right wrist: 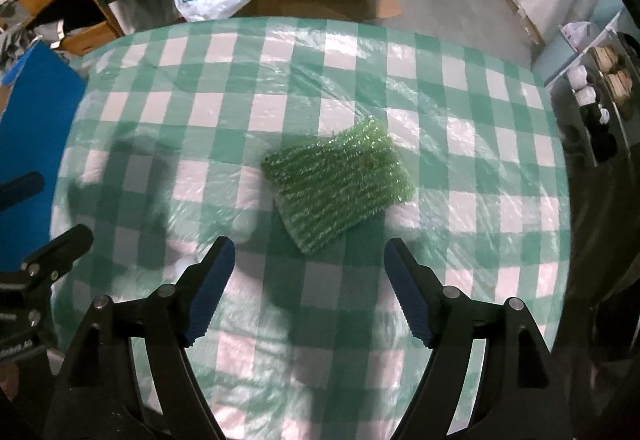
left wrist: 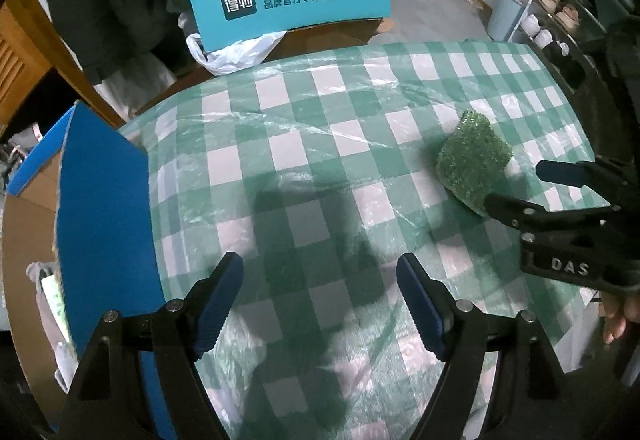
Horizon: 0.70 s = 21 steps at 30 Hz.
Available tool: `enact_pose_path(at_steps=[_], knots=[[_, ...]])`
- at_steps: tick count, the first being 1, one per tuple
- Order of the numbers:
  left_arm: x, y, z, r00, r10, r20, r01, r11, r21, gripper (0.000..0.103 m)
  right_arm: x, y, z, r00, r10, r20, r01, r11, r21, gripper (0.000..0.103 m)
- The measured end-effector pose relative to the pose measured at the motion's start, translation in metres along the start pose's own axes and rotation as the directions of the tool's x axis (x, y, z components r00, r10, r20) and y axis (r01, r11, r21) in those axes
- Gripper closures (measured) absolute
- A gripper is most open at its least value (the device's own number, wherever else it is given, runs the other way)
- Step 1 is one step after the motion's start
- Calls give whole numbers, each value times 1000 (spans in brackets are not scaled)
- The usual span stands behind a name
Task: Organize soft objects
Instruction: 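Grasp the green glitter pad with the right gripper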
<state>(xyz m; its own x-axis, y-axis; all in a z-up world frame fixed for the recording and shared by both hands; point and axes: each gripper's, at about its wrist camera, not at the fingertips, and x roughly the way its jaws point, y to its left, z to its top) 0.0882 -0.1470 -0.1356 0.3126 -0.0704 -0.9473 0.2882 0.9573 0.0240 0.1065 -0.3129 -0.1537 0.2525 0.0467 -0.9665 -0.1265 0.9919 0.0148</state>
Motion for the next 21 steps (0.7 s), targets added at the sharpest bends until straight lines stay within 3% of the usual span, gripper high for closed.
enact_pose_path(at_steps=[7,21], knots=[[22,7,9,999,1,-33,-1,1000,-18,23,33,-10,13,999,-1,-46,3,1000,26,26],[38,8,15,998,-15,-58,14,1000,-19,23,64,-14,28,998,-27,-51,28,999,18,26]])
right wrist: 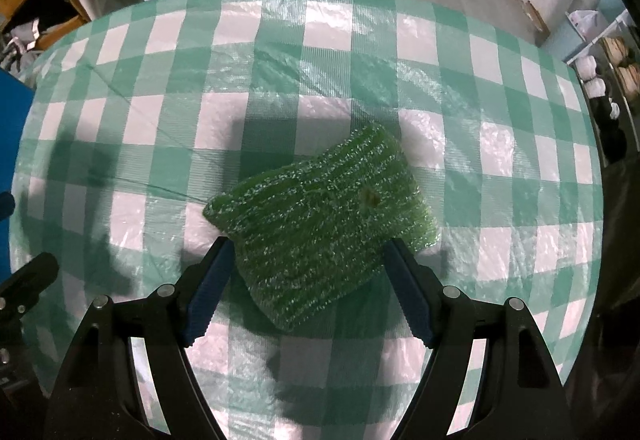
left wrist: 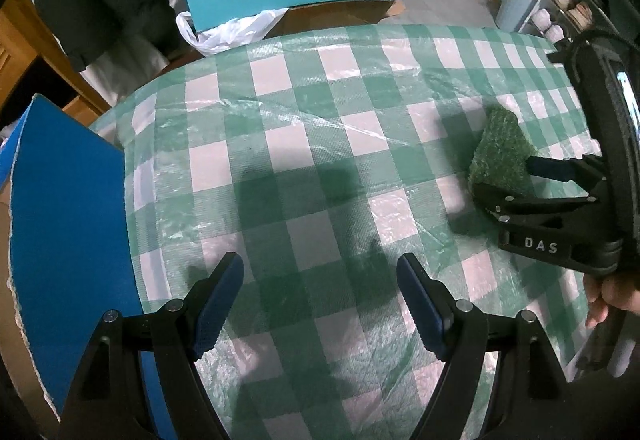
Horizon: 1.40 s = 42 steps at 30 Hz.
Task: Organize soft objects
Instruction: 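Grasp the green glitter pad with the right gripper, then grasp the small white bottle with the left gripper while the right gripper holds the pad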
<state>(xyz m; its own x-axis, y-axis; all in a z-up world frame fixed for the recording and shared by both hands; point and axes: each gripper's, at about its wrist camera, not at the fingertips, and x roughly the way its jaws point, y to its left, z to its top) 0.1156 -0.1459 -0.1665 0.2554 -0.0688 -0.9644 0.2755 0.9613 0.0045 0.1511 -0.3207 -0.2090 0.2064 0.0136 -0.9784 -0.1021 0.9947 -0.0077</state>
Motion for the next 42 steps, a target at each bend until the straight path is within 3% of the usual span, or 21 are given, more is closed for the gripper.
enact_pose_path(at_steps=[10,19,27,42], knots=[[0,-4,-1,1000,-5,0,5,1000,11,23,3,5,-7,999,-12,36,12,1000,-19,28],[-6,-9,-6,1000,-7,5,7,1000,22,23,-7,4,-16,999,-31,40,31,999,-18,80],[-9,-18,-13,999,-43,-4,43,999,26,23,-14,2,-28,1000,-7,25,7,1000,-7,90],[1,-50,-34,995,-82,-59,86,994,71,23,-45,-2,-61,999,25,39,-26,999,21,91]])
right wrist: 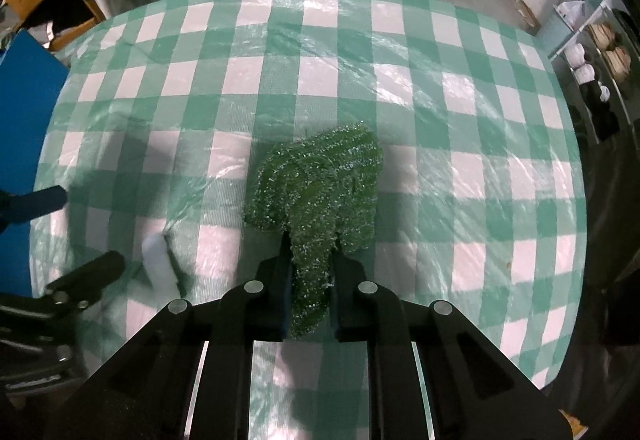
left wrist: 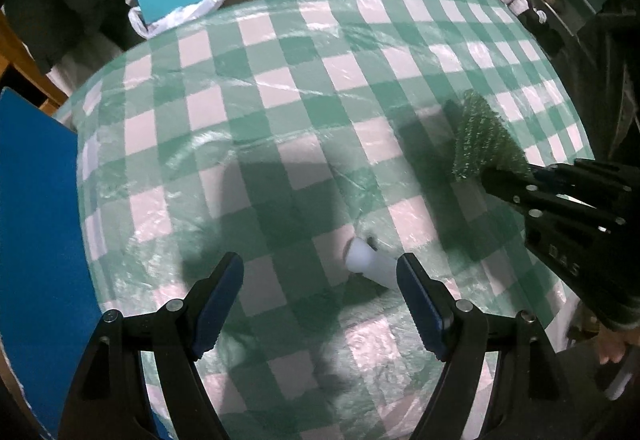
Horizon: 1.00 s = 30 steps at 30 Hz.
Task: Organize soft objects
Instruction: 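Grasp the small white bottle with the left gripper while the right gripper holds the pad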
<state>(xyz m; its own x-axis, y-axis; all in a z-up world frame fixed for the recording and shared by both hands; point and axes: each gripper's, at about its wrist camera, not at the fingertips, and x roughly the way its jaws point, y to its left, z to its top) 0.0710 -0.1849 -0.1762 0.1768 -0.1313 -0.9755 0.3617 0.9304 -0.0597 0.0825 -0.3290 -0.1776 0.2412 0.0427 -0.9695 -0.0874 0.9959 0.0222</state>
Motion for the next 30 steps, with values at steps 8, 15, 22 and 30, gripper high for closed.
enact_pose_path(at_steps=[8,15,22,30], knots=[[16,-12,-2,999,-23,-40,23,1000,-8,23,-7,-4,-12,1000,10,3,-10,1000,23,90],[29,-18,-2,997,-37,-66,36,999,-16,23,-8,-3,-19,1000,21,10,-21,999,31,90],[36,-14,0,997,-49,-67,47,998,-44,37,-10,-6,-22,1000,27,11,-28,999,39,90],[34,-20,-1,995,-67,-72,67,998,-8,72,-11,-8,-21,999,39,12,-39,998,47,90]])
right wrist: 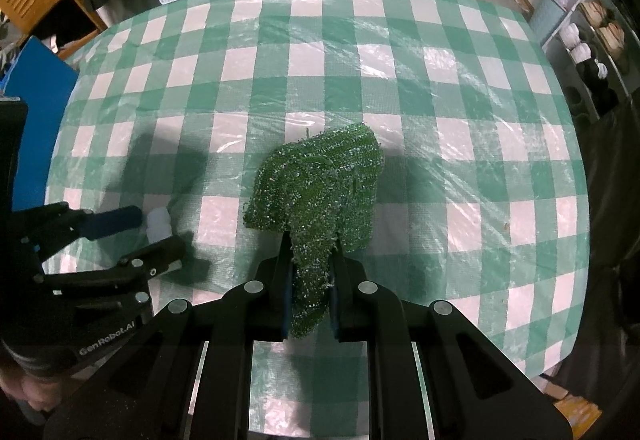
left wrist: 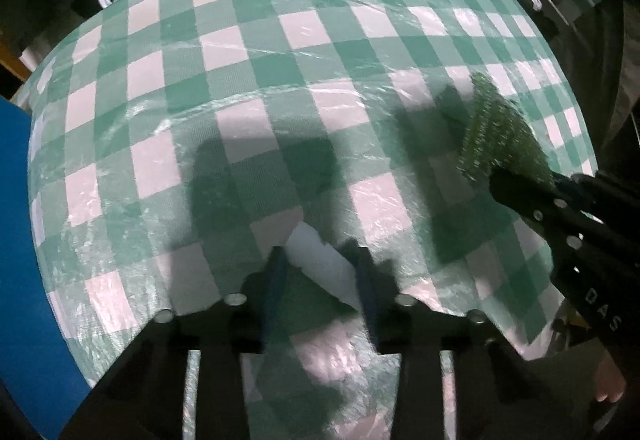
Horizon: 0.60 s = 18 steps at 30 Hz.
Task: Organize soft objects
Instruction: 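Grasp the small white bottle with the left gripper while the right gripper holds the pad, then carry the white bottle and green glitter pad over the cardboard box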
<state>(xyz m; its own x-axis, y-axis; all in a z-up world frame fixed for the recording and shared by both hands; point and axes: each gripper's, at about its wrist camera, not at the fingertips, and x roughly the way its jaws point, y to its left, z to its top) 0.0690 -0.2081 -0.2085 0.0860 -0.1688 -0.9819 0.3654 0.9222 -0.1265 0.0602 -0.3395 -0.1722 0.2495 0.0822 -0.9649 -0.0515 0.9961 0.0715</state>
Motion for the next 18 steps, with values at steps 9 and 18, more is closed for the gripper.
enact_pose_path(at_steps=[9,18], knots=[[-7,-10,-7,1000,17,18,-18,1000,16,81,-4,3,1,1000,-1,10,1,1000,-9,90],[-30,-3,-2,998,34,59,-34,999,1,82,-16,8,0,999,4,38,-4,1000,-22,90]])
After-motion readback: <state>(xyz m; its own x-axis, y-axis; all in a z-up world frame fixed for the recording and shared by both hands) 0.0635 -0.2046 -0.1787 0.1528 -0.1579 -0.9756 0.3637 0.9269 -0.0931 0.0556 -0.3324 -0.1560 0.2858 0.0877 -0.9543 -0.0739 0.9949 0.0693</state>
